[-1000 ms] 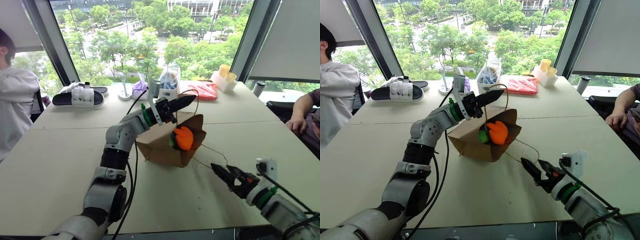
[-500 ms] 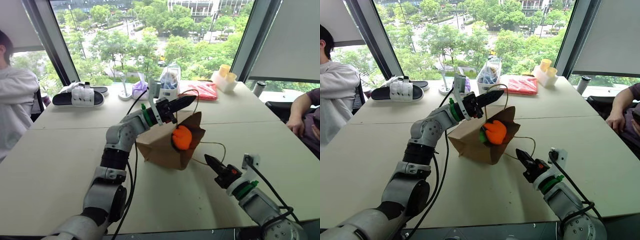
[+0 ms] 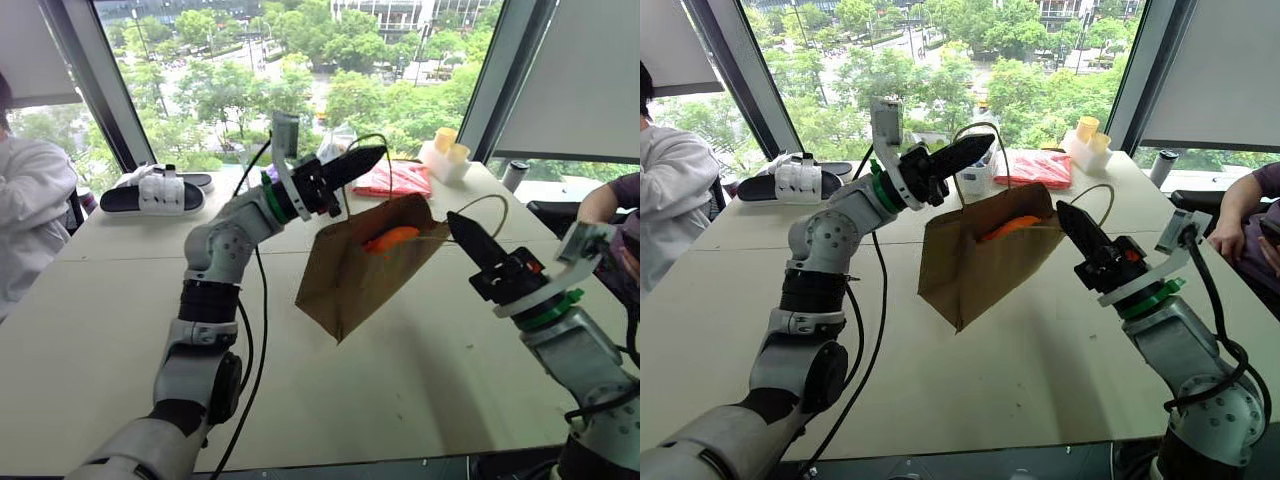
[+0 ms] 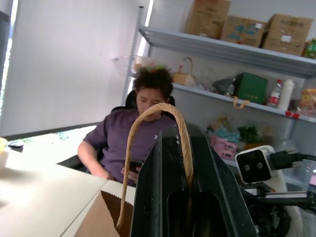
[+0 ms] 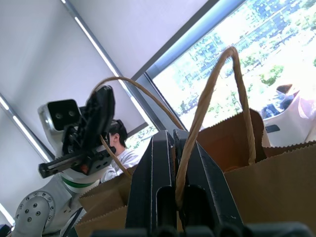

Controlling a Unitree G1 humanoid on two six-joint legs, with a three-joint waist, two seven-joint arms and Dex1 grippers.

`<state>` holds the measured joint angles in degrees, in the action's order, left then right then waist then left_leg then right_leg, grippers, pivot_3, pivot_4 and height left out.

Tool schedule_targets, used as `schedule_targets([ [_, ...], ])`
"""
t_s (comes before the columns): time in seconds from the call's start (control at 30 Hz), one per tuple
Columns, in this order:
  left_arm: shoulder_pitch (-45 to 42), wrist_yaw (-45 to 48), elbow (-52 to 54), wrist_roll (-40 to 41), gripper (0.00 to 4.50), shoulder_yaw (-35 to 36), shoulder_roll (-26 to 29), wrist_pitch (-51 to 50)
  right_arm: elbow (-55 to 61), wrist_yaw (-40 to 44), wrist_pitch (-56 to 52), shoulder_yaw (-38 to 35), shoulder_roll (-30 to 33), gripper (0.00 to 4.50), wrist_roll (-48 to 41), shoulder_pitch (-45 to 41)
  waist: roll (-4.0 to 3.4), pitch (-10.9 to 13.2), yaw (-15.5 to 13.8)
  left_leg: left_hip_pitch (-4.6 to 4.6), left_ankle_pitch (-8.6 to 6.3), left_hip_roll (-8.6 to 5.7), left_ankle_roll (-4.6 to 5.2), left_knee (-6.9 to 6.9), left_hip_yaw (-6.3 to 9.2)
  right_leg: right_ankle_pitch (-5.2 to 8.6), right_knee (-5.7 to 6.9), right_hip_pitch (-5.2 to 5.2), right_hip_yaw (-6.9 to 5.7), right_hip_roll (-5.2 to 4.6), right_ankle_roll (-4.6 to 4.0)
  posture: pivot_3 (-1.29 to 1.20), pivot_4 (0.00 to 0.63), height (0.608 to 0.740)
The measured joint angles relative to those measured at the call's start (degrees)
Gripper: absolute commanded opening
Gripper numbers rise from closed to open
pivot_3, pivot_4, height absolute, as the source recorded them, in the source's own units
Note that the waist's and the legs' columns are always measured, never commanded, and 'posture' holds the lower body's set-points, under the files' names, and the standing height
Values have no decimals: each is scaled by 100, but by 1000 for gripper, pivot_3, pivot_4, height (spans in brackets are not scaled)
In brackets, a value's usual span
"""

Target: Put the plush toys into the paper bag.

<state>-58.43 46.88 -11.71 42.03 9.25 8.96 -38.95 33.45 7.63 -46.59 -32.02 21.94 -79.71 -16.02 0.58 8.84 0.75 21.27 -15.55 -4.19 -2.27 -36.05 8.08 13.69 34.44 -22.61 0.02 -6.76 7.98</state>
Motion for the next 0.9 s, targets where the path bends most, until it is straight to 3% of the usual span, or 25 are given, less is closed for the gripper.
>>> schedule_targets([
  [0.33, 1166, 63, 52, -390, 0, -357, 454, -40, 17, 164, 162, 761, 394, 72, -138, 822, 1, 0, -13, 3, 0, 0, 0, -6, -1, 0, 0, 0, 1, 0, 0, 0, 150, 740],
  [0.47, 1215, 124, 25, -374, 1722, -350, 449, -40, 12, 196, 180, 1009, 534, 1760, 9, 940, 1, 1, -14, 3, 0, 0, 0, -7, -1, 0, -1, 1, 1, 0, 0, 0, 150, 740],
  [0.5, 1210, 154, 26, -337, 2370, -337, 447, -46, 12, 232, 216, 1025, 592, 2418, 21, 946, 1, 1, -14, 3, 0, 0, 0, -6, -1, 0, -2, 1, 1, 0, -1, 0, 150, 740],
  [0.53, 1209, 164, 28, -303, 2639, -332, 446, -50, 12, 254, 235, 1025, 622, 2696, 25, 953, 1, 1, -14, 3, 0, 1, 0, -6, -1, 0, -2, 1, 0, 0, 0, 0, 150, 740],
  [0.63, 1208, 168, 68, -212, 4210, -319, 435, -99, 17, 393, 306, 1034, 719, 4251, 19, 1061, 1, 1, -15, 4, 0, 1, 0, -6, -1, 0, -4, 1, 0, 0, 0, 0, 150, 740],
  [0.67, 1209, 165, 92, -145, 4475, -303, 436, -142, 33, 447, 313, 1035, 791, 4498, 18, 1138, 1, 1, -15, 4, 0, 1, 1, -5, -1, 0, -7, 2, 0, 0, 0, 0, 150, 740],
  [0.8, 1347, 82, 552, 75, 4475, -253, 544, -396, 349, 804, 310, 1011, 1219, 4498, 25, 1731, 1, 1, -16, 4, -3, 2, 6, -1, -1, 0, -11, 3, 1, 0, 0, 0, 150, 740],
  [0.9, 1894, 58, 1166, 454, 4475, -107, 1007, -930, 663, 1193, 303, 826, 1534, 4498, 48, 2523, -1, -1, 20, -1, -10, 6, 18, 4, -5, 1, -8, -2, 4, 0, 0, 0, 150, 740],
])
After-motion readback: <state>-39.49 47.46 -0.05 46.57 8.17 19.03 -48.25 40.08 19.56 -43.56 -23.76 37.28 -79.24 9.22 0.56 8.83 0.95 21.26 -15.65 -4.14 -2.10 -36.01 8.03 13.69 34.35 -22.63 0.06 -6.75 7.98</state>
